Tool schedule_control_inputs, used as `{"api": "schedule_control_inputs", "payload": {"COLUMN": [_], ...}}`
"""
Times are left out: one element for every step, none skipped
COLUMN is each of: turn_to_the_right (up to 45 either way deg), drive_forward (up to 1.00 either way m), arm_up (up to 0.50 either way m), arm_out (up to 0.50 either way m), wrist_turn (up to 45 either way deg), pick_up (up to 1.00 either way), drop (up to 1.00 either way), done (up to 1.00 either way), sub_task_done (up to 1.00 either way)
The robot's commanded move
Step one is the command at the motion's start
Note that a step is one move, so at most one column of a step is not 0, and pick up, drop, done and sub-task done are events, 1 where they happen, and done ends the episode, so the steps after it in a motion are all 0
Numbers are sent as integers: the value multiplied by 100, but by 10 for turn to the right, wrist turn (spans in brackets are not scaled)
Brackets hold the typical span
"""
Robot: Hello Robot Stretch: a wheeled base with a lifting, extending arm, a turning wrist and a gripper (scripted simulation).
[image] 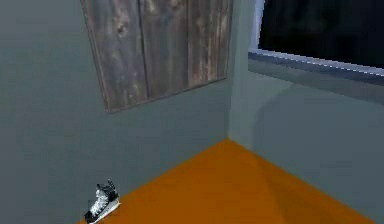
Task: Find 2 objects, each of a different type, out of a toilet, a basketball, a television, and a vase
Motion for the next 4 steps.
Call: {"api": "schedule_control_inputs", "payload": {"turn_to_the_right": [240,0,150,0], "drive_forward": [0,90,0,0], "arm_up": [0,0,0,0], "arm_out": [0,0,0,0], "wrist_turn": [0,0,0,0], "pick_up": [0,0,0,0], "drop": [0,0,0,0], "done": [0,0,0,100], "sub_task_done": [0,0,0,0]}}
